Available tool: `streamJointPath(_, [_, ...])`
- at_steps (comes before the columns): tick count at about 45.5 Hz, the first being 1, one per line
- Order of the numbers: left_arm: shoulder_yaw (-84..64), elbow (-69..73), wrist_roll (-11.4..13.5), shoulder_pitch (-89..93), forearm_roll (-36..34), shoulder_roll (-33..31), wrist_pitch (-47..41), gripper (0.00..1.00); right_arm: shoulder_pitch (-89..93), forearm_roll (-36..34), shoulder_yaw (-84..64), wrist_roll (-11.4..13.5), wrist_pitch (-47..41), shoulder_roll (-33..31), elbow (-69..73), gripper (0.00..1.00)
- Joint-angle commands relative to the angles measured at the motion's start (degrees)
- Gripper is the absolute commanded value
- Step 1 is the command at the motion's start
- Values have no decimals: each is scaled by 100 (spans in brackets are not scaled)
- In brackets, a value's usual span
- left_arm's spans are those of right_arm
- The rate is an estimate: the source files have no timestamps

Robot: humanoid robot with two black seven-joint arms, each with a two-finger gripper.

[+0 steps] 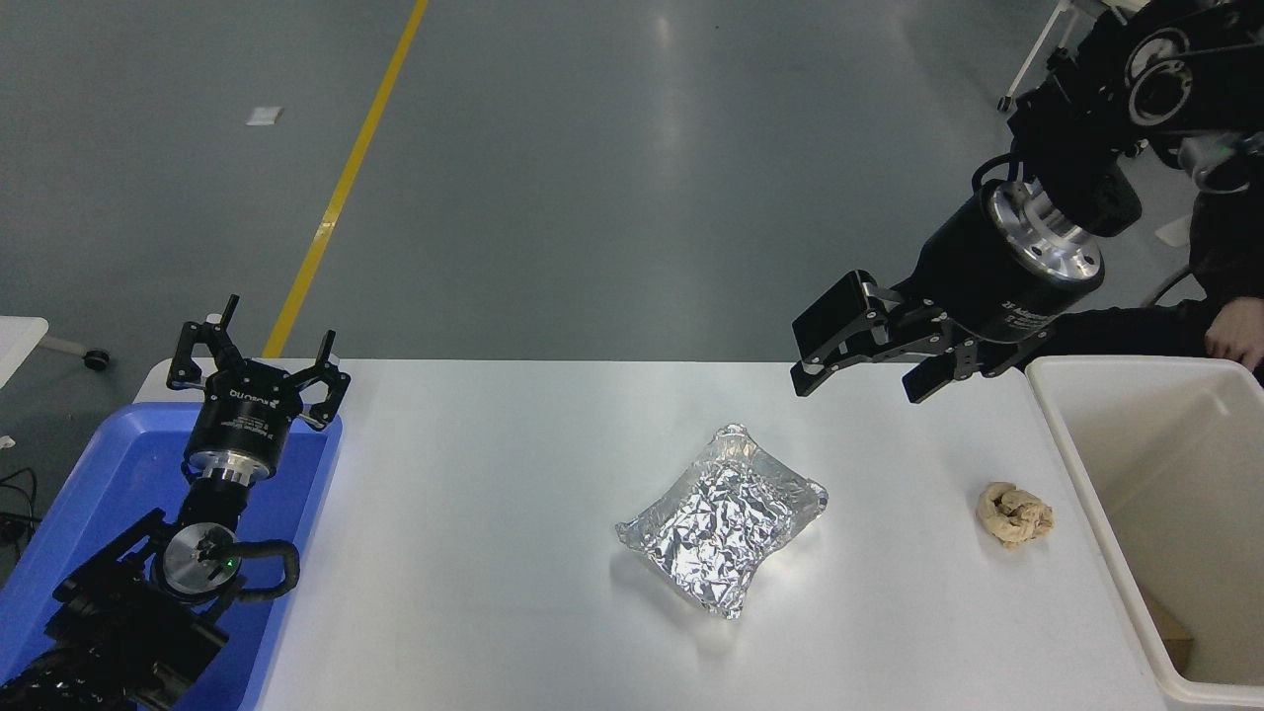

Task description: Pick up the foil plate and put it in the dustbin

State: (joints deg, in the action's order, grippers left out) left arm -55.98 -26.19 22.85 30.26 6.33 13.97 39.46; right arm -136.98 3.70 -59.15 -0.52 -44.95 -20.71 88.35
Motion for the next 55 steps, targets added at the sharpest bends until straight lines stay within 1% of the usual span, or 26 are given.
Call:
streamJointPath(1, [-26, -9, 9, -11, 8, -9, 0, 100, -74, -71, -62, -1, -5, 137, 24, 100])
streamJointPath(9, [0, 0, 9, 6, -1, 0, 0, 100, 180, -36, -53, -1, -5, 172, -46, 100])
streamJointPath(15, [0, 0, 9, 6, -1, 0, 0, 100, 619, 69, -62, -1, 109, 348, -230, 100])
streamJointPath(19, [0, 0, 9, 6, -1, 0, 0, 100, 1041, 306, -27, -1, 381, 427, -493, 100])
streamJointPath(26, [0, 0, 9, 6, -1, 0, -9, 100, 1735, 614, 52, -1, 601, 550, -1056, 100])
streamJointPath(30, [0, 0, 9, 6, -1, 0, -9, 100, 2113, 614, 175, -1, 663, 699, -1434, 100])
streamJointPath(33, [0, 0, 9, 6, -1, 0, 0, 100, 2421, 606, 219, -1, 724, 928, -1802, 100])
streamJointPath(40, [0, 0, 9, 6, -1, 0, 0, 100, 3431, 474, 404, -1, 795, 1376, -2795, 100])
streamJointPath(44, [0, 0, 9, 6, -1, 0, 0, 100, 4222, 281, 544, 8, 795, 1684, -3481, 100])
streamJointPath(50, [0, 0, 9, 6, -1, 0, 0, 100, 5049, 149, 580, 61, 795, 1912, -4070, 100])
streamJointPath(55, [0, 0, 9, 6, -1, 0, 0, 100, 5480, 61, 492, 105, 795, 1974, -4422, 100])
